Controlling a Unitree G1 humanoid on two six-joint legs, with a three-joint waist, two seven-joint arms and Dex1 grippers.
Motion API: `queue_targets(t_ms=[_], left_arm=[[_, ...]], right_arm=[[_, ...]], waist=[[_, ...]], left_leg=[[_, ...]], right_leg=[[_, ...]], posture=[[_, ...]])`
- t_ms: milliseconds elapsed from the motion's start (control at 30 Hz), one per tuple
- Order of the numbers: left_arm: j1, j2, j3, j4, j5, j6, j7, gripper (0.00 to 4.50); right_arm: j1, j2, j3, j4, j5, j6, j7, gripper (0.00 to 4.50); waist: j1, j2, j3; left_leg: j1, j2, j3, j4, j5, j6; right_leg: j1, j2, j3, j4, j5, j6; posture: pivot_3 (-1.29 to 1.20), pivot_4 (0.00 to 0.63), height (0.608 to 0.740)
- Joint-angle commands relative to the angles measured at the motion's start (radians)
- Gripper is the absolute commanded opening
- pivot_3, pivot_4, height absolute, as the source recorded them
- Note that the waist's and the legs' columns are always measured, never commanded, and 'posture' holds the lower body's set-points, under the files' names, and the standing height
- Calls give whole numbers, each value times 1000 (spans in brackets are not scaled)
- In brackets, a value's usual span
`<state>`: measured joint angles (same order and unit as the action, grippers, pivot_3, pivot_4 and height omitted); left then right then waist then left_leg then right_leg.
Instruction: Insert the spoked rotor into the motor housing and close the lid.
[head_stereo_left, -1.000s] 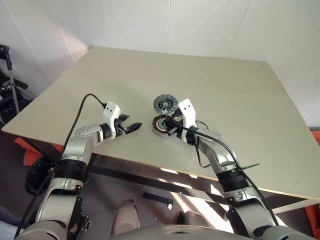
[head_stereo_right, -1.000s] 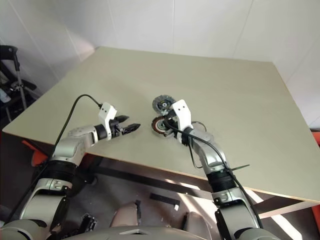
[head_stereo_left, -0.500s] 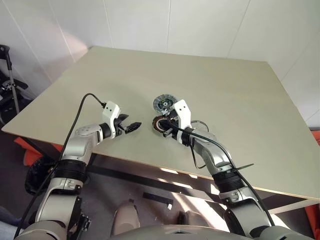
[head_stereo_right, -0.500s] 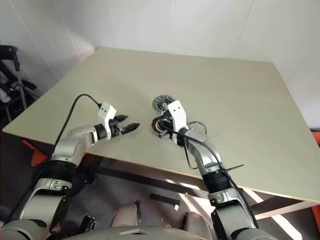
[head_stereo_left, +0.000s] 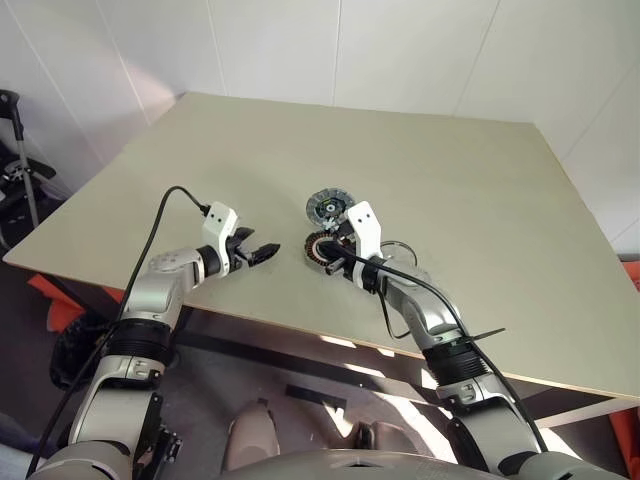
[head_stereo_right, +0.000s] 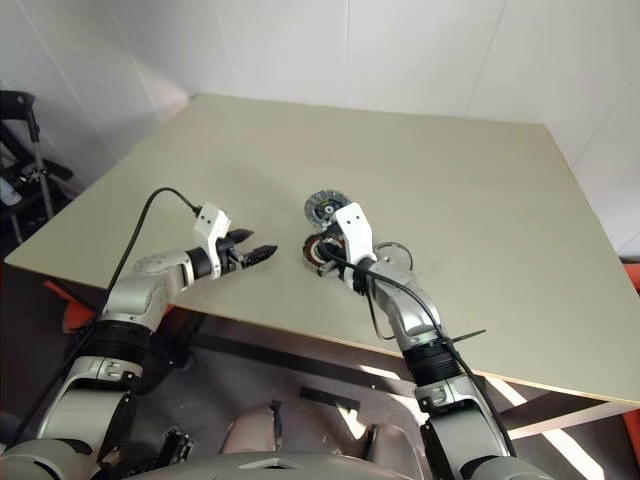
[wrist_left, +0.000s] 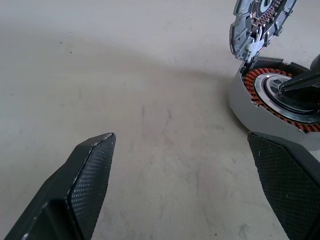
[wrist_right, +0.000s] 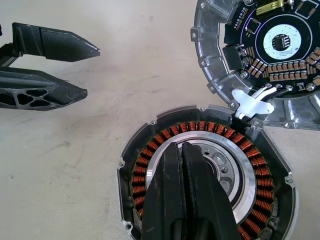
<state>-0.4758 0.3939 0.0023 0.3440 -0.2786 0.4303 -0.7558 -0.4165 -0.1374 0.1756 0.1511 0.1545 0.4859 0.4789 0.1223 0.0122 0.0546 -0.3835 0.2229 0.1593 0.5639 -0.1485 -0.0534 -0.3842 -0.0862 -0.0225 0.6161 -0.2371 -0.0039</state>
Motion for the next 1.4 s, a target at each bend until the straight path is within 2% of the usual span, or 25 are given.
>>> queue_targets(t_ms=[33,267,733,1167,1400], left_arm=[[-26,10,14,-7,6,-30,0,4500],[-34,6,14,8,12,-41,-2,4500],[-29,13,19,7,16,-47,1,4500],[-33,10,17,14,19,-52,2,4500],[-27,10,19,7,17,-50,5,4500]], right_arm=[[-18,-5,-21,-37,0,-18,-9,40],[-47,-20,-41,-86,15,3,-8,40],[-14,0,-32,38,-9,-36,-15,40],[-57,-6,-34,-38,5,-23,-10,40],[-70,8,-18,10,-6,-35,-1,40]], waist=[[0,0,0],[0,0,0],[0,0,0],[-1,0,0],[-1,0,0]], left_leg=[[0,0,0,0,0,0],[0,0,0,0,0,0],[0,0,0,0,1,-2],[0,0,0,0,2,-3],[0,0,0,0,2,-3]], right_leg=[[0,0,0,0,0,0],[0,0,0,0,0,0],[0,0,0,0,0,0],[0,0,0,1,0,0],[-1,0,0,1,0,0]], posture=[[0,0,740],[0,0,740],[0,0,740],[0,0,740],[0,0,740]])
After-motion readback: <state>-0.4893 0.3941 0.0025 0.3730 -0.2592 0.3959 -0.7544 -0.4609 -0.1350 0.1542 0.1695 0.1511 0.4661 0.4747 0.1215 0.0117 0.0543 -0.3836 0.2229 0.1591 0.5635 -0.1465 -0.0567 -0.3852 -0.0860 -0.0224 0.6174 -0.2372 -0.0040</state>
